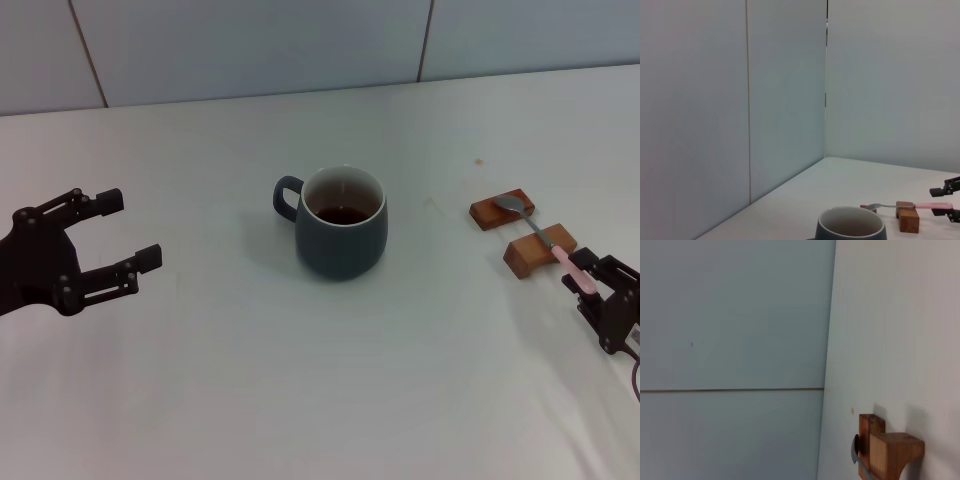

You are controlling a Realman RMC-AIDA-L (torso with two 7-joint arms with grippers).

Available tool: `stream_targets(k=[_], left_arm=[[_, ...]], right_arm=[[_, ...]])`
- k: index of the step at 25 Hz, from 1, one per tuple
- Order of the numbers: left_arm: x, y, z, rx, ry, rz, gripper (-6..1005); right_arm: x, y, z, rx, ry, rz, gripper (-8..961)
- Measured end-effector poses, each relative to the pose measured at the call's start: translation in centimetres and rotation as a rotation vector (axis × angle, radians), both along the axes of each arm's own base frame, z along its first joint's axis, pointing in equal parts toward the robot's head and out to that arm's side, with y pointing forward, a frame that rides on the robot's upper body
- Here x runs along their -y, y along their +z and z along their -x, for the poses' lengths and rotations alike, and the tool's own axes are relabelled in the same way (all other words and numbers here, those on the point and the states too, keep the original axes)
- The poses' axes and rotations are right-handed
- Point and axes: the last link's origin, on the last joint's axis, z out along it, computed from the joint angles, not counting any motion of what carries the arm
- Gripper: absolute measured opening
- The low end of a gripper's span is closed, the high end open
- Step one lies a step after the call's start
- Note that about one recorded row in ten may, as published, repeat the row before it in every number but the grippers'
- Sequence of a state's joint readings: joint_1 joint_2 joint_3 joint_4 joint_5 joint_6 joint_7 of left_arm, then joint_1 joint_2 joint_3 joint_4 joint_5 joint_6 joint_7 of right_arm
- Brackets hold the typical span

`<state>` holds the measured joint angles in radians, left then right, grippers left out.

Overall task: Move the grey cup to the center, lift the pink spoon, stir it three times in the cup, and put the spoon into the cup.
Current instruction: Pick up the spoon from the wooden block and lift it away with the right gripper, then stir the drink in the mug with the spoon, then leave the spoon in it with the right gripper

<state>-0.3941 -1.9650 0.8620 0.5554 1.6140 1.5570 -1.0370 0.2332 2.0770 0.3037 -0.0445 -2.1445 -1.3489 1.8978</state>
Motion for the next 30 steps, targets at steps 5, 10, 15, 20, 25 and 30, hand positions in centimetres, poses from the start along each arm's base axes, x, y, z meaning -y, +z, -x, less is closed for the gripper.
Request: stream_targets(k=[5,10,15,20,25,30], left_arm=[[0.0,0.0,0.0,0.002,0.000,0.000,837],[0.0,-0.1,0.0,0.002,0.000,0.001,837],[0.0,-0.1,-0.1,0.009,0.002,-0.003,837],[0.1,0.0,-0.1,0.016,0.001,-0.002,837],[0.2,-0.1,-0.1,0.019,0.000,0.000,837],[0.0,-0.1,-0.3,0.017,-0.003,-0.002,837]], right_arm=[[0.1,0.0,0.0,0.000,-0.002,0.000,363],[0.0,0.3,0.2,0.034,0.029,-0.024,146],[-0.9,2.8,1.0,0.303,0.150,-0.243,110],[-1.6,6.6,2.0,0.761,0.316,-0.485,110],[-1.2,10.1,3.4,1.008,0.529,-0.612,109],[-0.4,16.2,5.1,1.127,0.759,-0.648,109]])
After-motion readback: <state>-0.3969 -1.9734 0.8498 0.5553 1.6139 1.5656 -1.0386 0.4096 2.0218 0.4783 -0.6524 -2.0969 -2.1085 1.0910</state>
